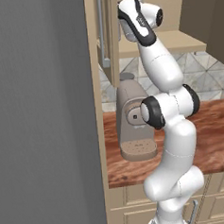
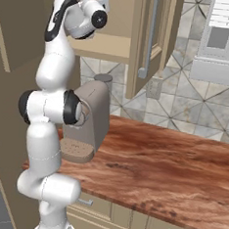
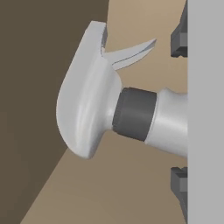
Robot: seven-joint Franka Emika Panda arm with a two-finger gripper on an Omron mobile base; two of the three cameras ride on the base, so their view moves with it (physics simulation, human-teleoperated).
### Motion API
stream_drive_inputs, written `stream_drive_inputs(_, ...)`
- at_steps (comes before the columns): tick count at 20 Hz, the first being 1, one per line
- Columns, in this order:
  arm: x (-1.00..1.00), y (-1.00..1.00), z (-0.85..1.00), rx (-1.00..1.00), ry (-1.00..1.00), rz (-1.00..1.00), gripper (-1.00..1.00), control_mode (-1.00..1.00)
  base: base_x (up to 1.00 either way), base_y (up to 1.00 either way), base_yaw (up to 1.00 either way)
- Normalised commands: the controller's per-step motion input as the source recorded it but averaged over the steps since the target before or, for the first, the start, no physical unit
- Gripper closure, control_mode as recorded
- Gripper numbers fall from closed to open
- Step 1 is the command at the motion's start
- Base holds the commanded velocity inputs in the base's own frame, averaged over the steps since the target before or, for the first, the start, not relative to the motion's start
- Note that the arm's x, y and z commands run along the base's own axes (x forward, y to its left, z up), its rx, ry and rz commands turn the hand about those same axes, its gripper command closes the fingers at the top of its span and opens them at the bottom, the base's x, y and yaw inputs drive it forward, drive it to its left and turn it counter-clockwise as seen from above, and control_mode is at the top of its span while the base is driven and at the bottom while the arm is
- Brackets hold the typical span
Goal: Move the cutting board and knife to the sink. Then move spray from the cabinet to the counter.
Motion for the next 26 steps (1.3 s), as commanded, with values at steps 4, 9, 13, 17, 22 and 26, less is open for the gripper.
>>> stream_drive_inputs(4, 0.0, 0.02, 0.0, 0.0, 0.0, 0.0, -1.0, -1.0, 0.0, 0.0, 0.0)
stream_drive_inputs(9, 0.02, 0.05, -0.02, 0.0, 0.0, 0.0, -1.0, -1.0, 0.0, 0.0, 0.0)
stream_drive_inputs(13, 0.0, 0.05, -0.05, 0.0, 0.0, 0.0, 1.0, -1.0, 0.0, 0.0, 0.0)
stream_drive_inputs(17, 0.0, 0.0, 0.0, 0.0, 0.0, 0.0, 1.0, -1.0, 0.0, 0.0, 0.0)
stream_drive_inputs(22, 0.0, 0.0, 0.0, 0.0, 0.0, 0.0, 1.0, -1.0, 0.0, 0.0, 0.0)
stream_drive_inputs(26, -0.31, 0.0, 0.03, 0.0, -0.05, 0.0, 1.0, -1.0, 0.0, 0.0, 0.0)
